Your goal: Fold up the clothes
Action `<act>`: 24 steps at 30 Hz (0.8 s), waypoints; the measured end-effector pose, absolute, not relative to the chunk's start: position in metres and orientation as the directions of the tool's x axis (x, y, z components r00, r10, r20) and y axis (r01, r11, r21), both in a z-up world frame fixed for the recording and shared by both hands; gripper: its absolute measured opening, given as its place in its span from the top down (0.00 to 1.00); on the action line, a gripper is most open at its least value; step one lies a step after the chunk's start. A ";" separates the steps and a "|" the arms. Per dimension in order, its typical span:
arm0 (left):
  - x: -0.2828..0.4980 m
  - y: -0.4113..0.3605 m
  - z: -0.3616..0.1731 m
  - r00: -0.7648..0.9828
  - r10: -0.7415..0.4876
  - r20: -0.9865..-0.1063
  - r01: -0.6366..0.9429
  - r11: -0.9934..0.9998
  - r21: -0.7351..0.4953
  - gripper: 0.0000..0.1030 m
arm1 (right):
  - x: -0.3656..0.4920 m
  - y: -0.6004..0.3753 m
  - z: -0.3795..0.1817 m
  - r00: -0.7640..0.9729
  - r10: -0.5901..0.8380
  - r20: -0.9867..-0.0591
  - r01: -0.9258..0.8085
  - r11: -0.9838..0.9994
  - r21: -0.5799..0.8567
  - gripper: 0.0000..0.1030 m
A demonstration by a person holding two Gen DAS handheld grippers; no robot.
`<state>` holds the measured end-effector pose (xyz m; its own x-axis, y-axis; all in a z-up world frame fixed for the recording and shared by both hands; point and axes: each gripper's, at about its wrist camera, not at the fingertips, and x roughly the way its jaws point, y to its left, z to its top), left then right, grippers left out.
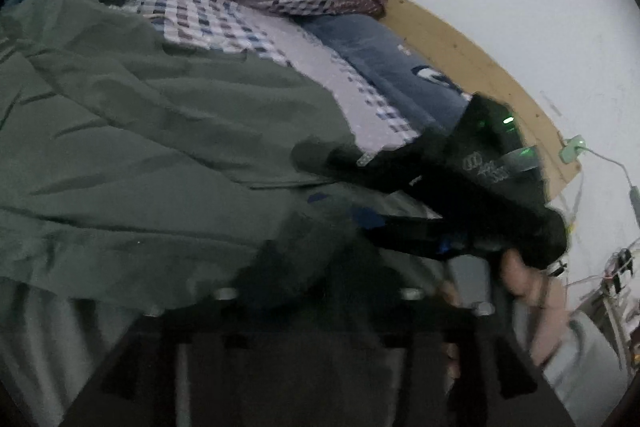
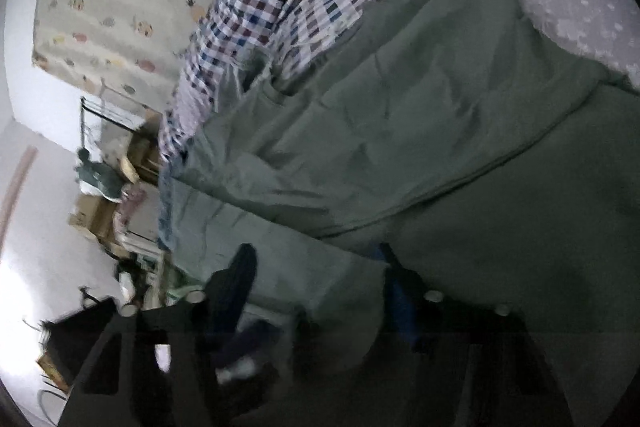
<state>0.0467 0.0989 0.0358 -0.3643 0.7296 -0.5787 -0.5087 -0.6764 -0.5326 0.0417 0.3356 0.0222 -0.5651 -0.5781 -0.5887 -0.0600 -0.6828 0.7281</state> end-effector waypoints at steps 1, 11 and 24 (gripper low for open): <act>0.049 0.093 0.041 -0.367 0.743 -0.560 -0.517 -0.663 -0.541 0.36 | 0.042 0.335 0.020 -0.558 -0.564 -0.609 -0.064 -0.702 0.709 0.62; 0.023 -0.036 0.092 -0.609 0.675 -0.417 -0.406 -0.716 -0.567 0.25 | 0.046 0.321 0.034 -0.557 -0.509 -0.656 0.020 -0.798 0.602 0.98; -0.021 -0.153 0.052 -0.722 0.492 -0.487 -0.015 -0.714 -0.700 0.25 | 0.034 0.325 0.148 -0.701 -0.300 -0.648 0.121 -0.944 0.306 0.99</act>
<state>-0.0210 -0.1534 0.0523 -0.7216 0.4919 -0.4872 -0.0146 -0.7144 -0.6996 0.0338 0.3248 0.1478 -0.7006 -0.2997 -0.6476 0.1207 -0.9442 0.3064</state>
